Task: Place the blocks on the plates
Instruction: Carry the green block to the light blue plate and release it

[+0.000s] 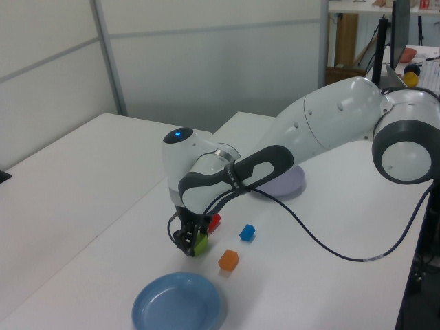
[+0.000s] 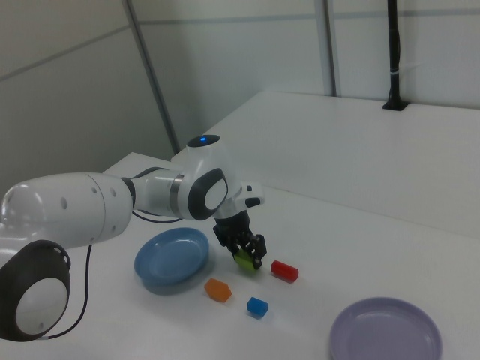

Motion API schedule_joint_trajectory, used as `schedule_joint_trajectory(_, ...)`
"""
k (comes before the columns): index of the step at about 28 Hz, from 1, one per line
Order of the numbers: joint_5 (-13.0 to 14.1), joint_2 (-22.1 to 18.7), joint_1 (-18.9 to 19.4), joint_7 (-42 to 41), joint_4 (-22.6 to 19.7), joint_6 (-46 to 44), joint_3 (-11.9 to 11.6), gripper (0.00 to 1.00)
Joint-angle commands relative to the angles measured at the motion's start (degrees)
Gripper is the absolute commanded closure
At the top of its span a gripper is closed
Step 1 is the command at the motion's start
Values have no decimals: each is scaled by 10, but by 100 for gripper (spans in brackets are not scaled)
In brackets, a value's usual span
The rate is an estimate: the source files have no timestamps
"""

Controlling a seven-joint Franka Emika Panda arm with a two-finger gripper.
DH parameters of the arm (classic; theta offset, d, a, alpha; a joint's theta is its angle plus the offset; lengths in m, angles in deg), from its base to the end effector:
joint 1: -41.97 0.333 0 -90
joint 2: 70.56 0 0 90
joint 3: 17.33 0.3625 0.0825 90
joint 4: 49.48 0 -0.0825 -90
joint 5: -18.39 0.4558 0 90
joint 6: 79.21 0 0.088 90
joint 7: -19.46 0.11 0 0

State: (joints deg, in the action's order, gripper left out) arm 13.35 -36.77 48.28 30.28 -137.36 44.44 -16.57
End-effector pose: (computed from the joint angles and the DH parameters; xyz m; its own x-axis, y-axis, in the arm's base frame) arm 0.7879 0.0923 0.3125 0.9988 -0.0189 0.0452 -0.0216 -0.9980 0.0600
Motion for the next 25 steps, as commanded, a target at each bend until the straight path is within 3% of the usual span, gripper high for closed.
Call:
schedule_joint_trajectory(1,-3,-47,12,23,-14,-8,0,82)
schedule_joint_trajectory(4,-1,-64,23,32,-11,-20,2,82)
schedule_joint_trajectory(10,-11,-79,89,60,-11,-21,1,82)
schedule_joint_trajectory(16,-40,-59,142,100,-12,-20,1,81)
schedule_joint_trajectory(23,-41,-42,165,106,-16,-21,1,78)
schedule_joint_trajectory(25,-42,-35,168,106,-16,-21,1,72)
